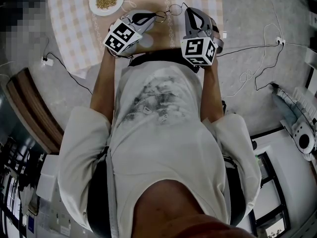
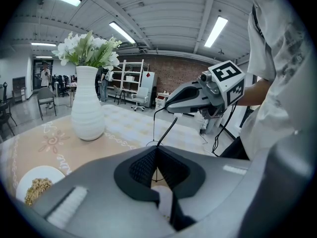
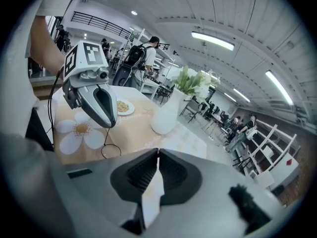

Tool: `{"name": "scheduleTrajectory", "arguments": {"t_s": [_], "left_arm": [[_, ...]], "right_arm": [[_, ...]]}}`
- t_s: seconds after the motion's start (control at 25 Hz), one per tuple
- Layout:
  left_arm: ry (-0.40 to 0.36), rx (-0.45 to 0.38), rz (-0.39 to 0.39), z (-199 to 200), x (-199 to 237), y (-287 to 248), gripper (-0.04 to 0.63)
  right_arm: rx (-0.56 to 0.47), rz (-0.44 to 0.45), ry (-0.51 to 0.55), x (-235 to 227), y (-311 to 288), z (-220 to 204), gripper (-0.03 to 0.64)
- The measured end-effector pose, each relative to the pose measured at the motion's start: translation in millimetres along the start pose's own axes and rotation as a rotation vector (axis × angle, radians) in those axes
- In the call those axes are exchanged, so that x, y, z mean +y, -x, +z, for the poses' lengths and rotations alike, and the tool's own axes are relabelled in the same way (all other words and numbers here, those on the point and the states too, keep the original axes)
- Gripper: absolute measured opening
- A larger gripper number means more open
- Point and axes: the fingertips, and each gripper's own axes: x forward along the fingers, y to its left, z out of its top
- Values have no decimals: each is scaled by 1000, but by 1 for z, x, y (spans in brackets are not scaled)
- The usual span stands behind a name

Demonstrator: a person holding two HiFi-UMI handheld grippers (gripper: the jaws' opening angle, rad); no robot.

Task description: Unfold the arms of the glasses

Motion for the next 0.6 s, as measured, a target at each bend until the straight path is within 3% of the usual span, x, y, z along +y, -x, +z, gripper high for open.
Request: {"name": "scheduleTrajectory", "arguments": {"t_s": [0.6], "left_arm": [[11, -15, 11, 2, 5, 2, 12]], "right_arm": [[12, -16, -45, -6, 0, -8, 23]]}}
